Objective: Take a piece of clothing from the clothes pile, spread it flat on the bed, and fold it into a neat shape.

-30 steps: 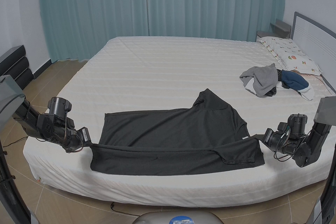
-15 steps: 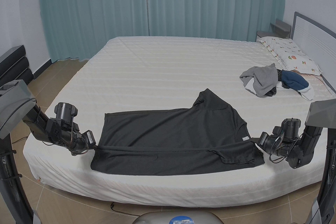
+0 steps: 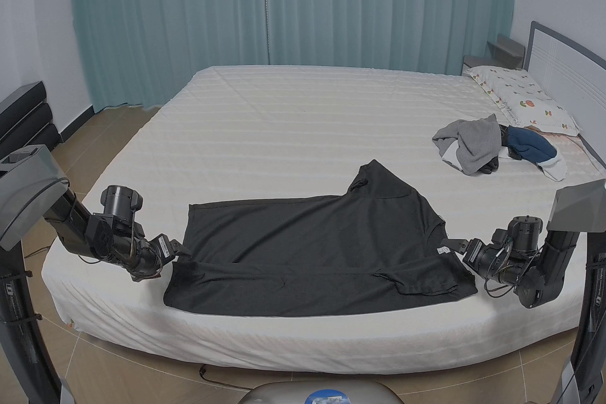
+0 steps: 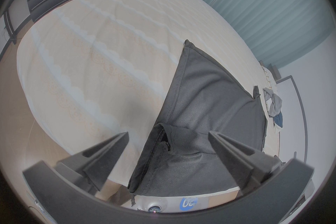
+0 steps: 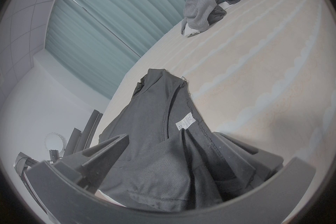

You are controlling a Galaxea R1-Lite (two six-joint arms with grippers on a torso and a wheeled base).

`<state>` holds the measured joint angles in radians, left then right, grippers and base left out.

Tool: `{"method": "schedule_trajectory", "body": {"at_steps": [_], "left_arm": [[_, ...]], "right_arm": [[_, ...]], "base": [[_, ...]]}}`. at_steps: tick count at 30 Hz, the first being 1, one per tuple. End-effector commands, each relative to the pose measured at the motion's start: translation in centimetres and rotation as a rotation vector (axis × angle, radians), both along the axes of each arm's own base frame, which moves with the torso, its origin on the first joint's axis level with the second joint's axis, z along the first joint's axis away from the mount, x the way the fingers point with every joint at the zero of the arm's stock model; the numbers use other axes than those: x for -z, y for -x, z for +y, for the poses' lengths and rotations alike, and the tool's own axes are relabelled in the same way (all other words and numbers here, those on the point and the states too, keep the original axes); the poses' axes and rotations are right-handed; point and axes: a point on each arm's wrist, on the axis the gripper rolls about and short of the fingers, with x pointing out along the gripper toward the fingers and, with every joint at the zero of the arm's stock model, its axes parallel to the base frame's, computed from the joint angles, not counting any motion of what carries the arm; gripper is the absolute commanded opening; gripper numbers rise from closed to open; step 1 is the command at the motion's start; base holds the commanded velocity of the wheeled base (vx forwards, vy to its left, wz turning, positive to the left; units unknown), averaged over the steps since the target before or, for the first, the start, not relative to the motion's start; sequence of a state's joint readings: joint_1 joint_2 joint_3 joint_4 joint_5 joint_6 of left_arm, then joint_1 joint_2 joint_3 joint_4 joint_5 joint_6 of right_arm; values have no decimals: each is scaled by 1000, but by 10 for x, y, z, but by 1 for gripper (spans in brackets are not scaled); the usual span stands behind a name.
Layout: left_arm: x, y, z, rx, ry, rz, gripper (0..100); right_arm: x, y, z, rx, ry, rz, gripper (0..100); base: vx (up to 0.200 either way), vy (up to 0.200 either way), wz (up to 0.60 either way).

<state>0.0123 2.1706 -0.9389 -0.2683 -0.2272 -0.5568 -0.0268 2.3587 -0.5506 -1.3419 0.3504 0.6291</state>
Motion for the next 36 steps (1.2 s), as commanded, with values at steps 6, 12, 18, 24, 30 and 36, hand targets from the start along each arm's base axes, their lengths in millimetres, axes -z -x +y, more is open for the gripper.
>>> {"method": "schedule_trajectory", "body": {"at_steps": [6,12,18,24,30,36], "left_arm": [[-34,7,3,-20,21,-86,100],[-40,5,2,-97,90,-84,100],[-41,3,1,-101,93,-95,100],[-41,2,3,-115,105,-101,100],[-38,2,1,-109,103,-95,100],[-38,2,0,-108,105,-97,100]], "right_arm": [[-34,11,-2,50,-91,-39,100],[-43,17,-11,51,-110,-54,100],[-42,19,-14,48,-118,-46,100],[-42,20,-14,48,-118,-43,100],[-42,21,-14,48,-118,-41,100],[-41,21,-13,43,-117,-40,100]], "base": [[0,0,0],[0,0,0],[0,0,0],[0,100,0],[0,200,0],[0,0,0]]}}
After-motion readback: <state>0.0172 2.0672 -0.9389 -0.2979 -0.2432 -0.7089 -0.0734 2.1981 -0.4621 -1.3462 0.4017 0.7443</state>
